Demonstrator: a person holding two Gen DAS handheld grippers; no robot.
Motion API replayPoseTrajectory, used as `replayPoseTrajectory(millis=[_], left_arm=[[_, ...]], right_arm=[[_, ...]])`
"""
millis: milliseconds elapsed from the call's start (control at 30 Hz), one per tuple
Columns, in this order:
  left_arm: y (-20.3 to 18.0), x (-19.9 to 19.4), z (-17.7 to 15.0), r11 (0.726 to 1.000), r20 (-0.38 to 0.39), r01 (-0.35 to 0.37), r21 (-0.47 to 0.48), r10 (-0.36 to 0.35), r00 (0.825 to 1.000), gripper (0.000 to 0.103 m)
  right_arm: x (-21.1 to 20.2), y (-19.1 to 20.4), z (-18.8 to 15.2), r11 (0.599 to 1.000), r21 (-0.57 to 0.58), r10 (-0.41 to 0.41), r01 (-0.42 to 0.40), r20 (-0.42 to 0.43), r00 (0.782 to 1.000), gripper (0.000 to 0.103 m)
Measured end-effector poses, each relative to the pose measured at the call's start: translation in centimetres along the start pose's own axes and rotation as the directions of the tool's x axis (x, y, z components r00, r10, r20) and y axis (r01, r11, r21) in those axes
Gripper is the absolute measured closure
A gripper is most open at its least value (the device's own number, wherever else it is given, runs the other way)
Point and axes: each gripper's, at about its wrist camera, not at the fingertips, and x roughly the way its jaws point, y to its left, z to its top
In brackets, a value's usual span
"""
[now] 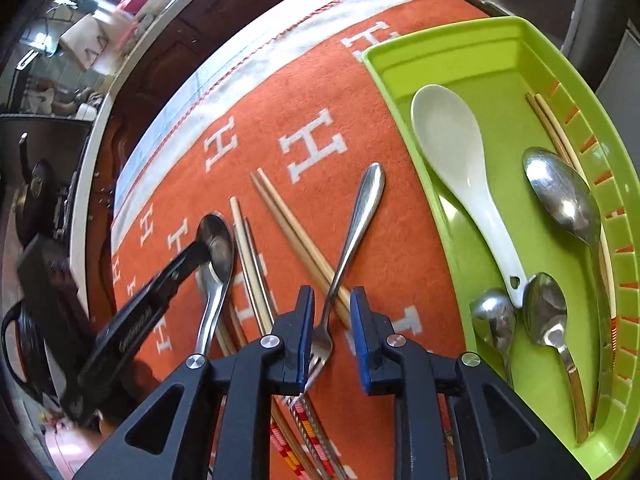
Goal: Organize utensils
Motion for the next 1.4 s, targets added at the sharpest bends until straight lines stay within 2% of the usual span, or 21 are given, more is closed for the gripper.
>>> replayPoseTrajectory(millis=[167, 300, 333, 367, 467, 867, 1233, 1400], left_arm=[[0.5, -1.3, -0.7, 1.000, 0.008, 0.029, -0.012, -0.029, 1.000, 0.103], [0.9, -1.8, -1.1, 0.999, 0.007, 0.048, -0.024, -0.048, 0.999, 0.103], [0.9, -1.9, -1.2, 0.998, 0.008, 0.052, -0.026, -0.052, 0.999, 0.103], [0.8, -2.1, -1.4, 0.998, 0.010, 0.055, -0.027, -0.055, 0.998, 0.103], [0.6, -2.7, -1.8, 0.998, 0.017, 0.066, -0.024, -0.066, 0.998, 0.103], [-1.1, -5.4, -2.9, 0.995, 0.044, 0.101, -0.006, -0.101, 0.994, 0.103], [-3.9, -7.1, -4.4, 0.993, 0.035, 0.110, 0.036, -0.112, 0.993, 0.103], [-4.1, -8.0, -4.8, 0.993, 0.036, 0.115, 0.034, -0.116, 0.993, 0.103]], right_arm=[[1.4, 0.9, 0.8, 0.998, 0.019, -0.057, 0.057, -0.014, 0.998, 0.084], [2.1, 2.3, 1.1, 0.992, -0.054, -0.111, 0.112, 0.024, 0.994, 0.085], [2.2, 2.7, 1.0, 0.989, -0.081, -0.120, 0.123, 0.037, 0.992, 0.090], [2.1, 2.9, 1.0, 0.987, -0.103, -0.117, 0.122, 0.049, 0.992, 0.095], [1.8, 3.1, 0.8, 0.987, -0.128, -0.095, 0.103, 0.065, 0.993, 0.099], [-1.2, 0.9, -3.2, 0.981, -0.194, 0.036, -0.011, 0.126, 0.991, 0.102], [-5.5, 0.0, -6.0, 0.966, -0.257, 0.081, -0.032, 0.183, 0.980, 0.103], [-5.6, -1.5, -5.8, 0.976, -0.216, 0.050, -0.024, 0.112, 0.992, 0.101]])
